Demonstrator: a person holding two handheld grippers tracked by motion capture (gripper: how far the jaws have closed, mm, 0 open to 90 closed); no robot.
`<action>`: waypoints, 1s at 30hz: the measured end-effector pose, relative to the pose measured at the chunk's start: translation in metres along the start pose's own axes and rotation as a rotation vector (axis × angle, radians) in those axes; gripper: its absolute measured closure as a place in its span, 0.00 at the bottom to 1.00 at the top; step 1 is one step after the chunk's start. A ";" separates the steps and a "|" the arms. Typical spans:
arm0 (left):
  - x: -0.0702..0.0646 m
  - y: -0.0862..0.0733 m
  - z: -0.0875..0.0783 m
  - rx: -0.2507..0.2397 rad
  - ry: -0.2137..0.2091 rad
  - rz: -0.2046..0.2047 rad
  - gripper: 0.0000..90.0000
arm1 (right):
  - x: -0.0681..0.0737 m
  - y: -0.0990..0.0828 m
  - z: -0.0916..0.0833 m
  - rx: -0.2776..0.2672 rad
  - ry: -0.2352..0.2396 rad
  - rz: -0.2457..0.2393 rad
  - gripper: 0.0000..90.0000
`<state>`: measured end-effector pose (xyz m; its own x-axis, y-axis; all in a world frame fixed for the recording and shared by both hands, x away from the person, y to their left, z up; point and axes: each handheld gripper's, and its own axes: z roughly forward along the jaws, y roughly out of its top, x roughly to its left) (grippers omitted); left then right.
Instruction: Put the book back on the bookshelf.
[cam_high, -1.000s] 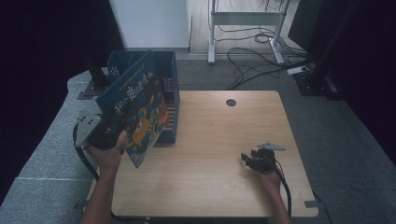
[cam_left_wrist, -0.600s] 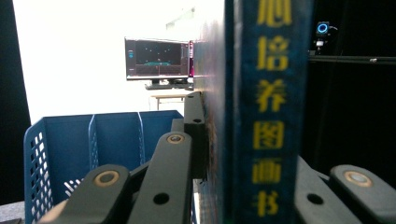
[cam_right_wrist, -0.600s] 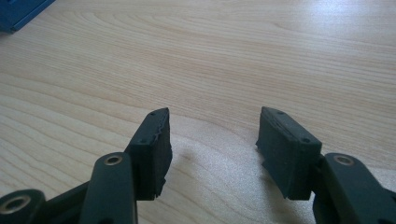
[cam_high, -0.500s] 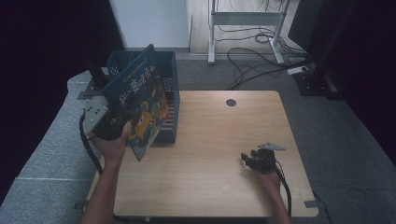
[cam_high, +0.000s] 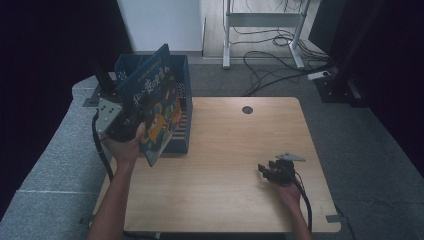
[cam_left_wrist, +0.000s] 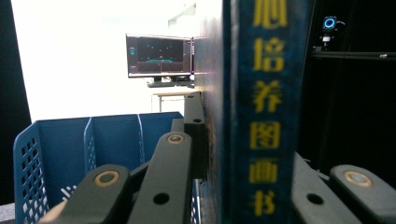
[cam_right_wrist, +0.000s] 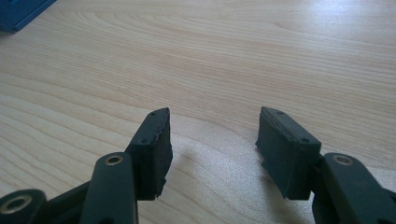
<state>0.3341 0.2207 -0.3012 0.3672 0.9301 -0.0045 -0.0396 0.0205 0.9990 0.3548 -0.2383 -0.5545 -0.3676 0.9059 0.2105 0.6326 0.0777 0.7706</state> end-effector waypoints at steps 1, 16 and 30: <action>0.000 0.000 0.001 0.000 0.000 0.000 0.91 | 0.000 0.000 0.000 0.000 0.000 -0.001 0.48; -0.005 -0.002 0.020 -0.017 0.024 -0.002 0.91 | 0.003 -0.001 0.000 0.001 -0.002 -0.007 0.48; -0.001 -0.010 0.036 -0.007 0.065 -0.008 0.91 | 0.005 -0.001 0.000 0.003 -0.009 -0.018 0.48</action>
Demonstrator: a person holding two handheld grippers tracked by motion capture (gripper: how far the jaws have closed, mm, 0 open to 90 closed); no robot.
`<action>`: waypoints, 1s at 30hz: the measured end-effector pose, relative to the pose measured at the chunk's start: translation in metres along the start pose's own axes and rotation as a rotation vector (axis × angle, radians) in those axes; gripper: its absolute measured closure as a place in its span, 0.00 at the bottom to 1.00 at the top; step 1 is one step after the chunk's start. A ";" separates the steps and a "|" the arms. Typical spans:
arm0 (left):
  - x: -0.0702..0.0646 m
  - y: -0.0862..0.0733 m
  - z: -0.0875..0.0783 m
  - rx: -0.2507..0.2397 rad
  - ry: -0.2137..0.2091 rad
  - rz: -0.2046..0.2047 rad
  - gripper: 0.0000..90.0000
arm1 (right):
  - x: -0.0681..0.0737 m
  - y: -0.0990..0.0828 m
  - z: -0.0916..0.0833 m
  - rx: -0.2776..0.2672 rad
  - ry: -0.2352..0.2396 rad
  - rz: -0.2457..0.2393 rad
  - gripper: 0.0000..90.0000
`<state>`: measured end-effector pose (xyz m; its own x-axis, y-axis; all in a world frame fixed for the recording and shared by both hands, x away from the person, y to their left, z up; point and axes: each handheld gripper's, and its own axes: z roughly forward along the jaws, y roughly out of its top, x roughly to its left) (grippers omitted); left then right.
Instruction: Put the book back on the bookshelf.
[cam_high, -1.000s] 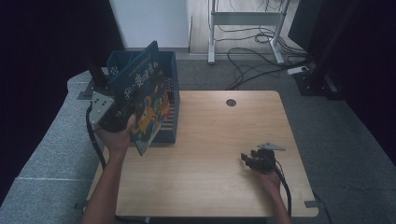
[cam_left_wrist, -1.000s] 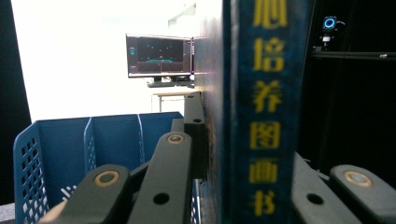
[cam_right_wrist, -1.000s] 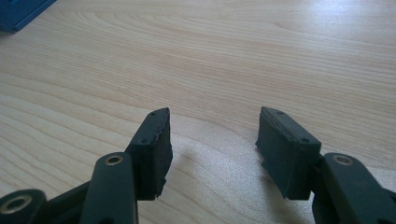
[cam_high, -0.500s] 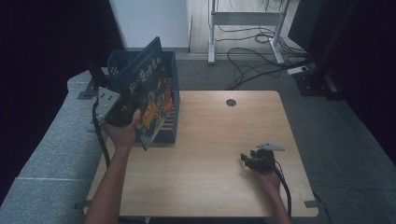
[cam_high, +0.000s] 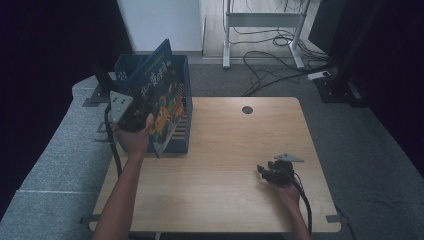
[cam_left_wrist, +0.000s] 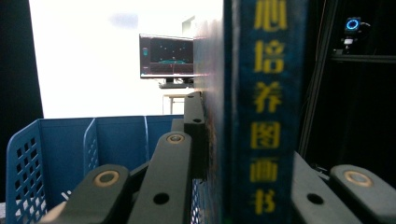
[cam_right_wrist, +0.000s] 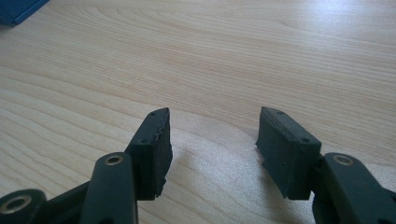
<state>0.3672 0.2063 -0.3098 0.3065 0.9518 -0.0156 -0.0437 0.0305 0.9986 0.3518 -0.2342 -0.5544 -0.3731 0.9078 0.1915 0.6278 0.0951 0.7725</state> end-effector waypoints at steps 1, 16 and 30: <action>0.000 0.000 0.002 0.001 0.003 0.001 0.91 | 0.000 0.000 0.000 0.001 0.000 0.001 0.48; 0.004 -0.009 0.032 0.027 0.029 -0.010 0.91 | 0.002 -0.001 0.000 0.001 -0.008 -0.008 0.48; 0.001 -0.006 0.053 0.015 0.054 0.021 0.91 | 0.003 -0.001 0.000 0.002 -0.008 -0.008 0.48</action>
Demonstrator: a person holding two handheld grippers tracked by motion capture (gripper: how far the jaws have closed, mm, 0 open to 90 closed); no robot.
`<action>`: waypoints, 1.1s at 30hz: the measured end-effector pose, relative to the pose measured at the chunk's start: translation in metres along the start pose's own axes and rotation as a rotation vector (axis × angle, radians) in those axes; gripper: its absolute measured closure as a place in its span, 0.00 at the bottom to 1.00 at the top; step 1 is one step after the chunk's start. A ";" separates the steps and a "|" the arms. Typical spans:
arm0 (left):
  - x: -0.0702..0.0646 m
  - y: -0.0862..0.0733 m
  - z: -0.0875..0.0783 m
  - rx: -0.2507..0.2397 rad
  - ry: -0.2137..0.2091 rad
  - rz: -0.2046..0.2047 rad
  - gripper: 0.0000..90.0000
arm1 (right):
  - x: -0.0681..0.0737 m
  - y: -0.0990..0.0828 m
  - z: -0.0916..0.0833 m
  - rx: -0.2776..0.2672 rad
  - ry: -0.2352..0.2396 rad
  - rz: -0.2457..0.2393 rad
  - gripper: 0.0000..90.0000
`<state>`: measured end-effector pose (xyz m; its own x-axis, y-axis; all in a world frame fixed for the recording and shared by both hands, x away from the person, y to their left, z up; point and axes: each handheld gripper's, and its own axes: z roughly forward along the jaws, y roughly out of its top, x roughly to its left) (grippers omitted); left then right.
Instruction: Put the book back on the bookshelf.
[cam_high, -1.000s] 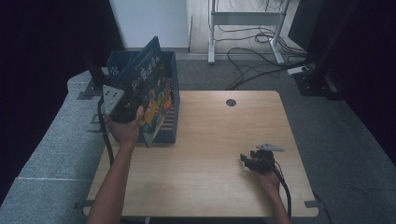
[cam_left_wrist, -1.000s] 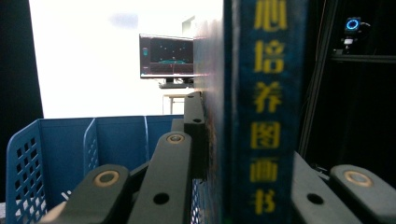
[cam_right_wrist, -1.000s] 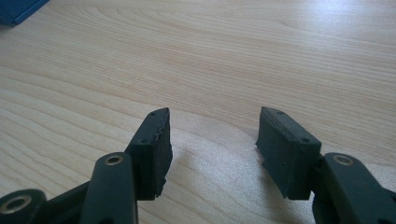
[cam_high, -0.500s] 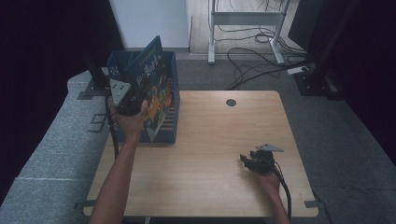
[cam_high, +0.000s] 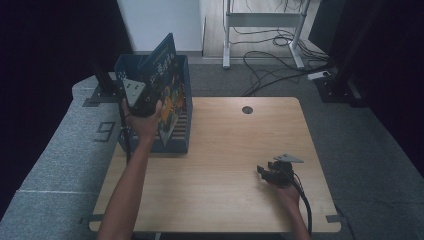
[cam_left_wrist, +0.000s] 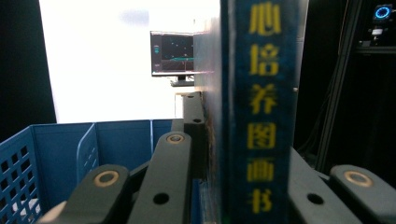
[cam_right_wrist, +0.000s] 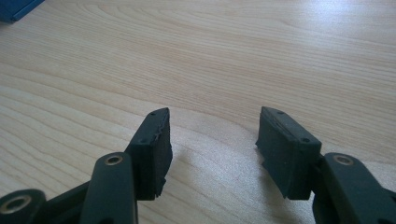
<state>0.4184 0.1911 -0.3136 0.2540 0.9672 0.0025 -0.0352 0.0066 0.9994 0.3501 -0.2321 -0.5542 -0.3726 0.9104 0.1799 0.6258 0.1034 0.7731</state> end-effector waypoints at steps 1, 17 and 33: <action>0.000 0.000 0.001 -0.001 0.002 -0.001 0.91 | 0.000 0.000 0.000 0.001 -0.001 -0.001 0.48; -0.003 -0.015 0.027 -0.012 0.031 0.003 0.91 | 0.002 0.000 0.000 0.003 -0.009 -0.013 0.48; -0.013 -0.033 0.044 -0.002 0.044 0.028 0.91 | 0.003 -0.001 0.000 0.003 -0.015 -0.021 0.48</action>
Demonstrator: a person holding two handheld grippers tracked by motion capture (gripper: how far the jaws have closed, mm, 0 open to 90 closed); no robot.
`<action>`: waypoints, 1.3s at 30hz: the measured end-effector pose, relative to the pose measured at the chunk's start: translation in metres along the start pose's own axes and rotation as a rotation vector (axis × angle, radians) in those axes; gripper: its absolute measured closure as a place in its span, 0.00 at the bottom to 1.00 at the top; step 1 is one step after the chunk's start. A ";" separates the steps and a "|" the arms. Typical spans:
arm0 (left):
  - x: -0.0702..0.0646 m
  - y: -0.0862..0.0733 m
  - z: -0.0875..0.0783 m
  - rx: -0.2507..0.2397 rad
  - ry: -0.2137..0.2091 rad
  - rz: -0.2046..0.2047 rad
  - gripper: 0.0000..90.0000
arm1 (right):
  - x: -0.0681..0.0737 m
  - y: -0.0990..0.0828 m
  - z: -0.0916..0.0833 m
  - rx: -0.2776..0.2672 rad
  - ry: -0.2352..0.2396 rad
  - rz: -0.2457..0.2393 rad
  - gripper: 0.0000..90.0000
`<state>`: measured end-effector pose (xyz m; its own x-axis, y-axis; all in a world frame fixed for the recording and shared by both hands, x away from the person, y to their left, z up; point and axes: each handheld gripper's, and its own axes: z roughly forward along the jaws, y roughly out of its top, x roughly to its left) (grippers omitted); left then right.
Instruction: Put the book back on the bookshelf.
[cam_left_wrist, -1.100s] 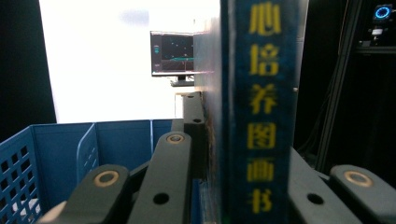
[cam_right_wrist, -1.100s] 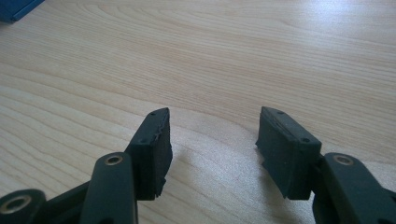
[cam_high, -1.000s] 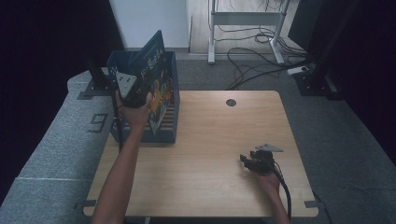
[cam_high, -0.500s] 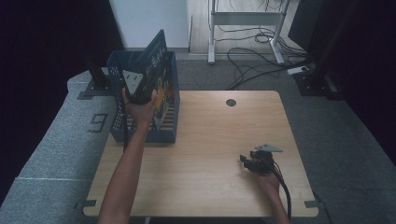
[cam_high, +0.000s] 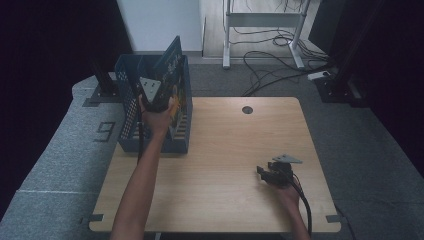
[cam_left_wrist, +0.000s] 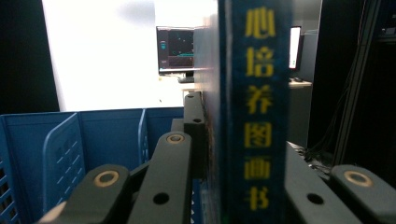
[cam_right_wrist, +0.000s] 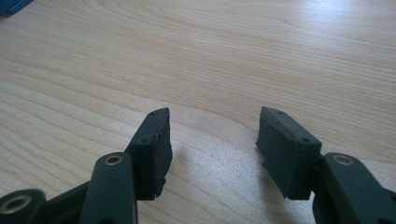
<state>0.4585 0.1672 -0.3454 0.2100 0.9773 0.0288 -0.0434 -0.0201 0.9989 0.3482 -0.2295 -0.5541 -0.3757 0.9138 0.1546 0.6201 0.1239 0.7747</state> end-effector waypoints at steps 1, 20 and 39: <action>0.000 0.000 0.000 0.000 0.000 0.000 0.91 | 0.000 0.000 0.000 0.000 0.000 0.000 0.48; -0.007 -0.013 0.012 -0.016 0.016 -0.002 0.91 | 0.002 -0.001 0.000 0.002 -0.004 -0.007 0.48; -0.016 -0.066 0.002 0.078 -0.021 0.035 0.86 | 0.004 -0.001 -0.001 0.008 -0.010 -0.027 0.48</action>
<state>0.4598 0.1523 -0.4122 0.2297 0.9712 0.0636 0.0250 -0.0712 0.9972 0.3457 -0.2262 -0.5538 -0.3859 0.9137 0.1274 0.6155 0.1522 0.7733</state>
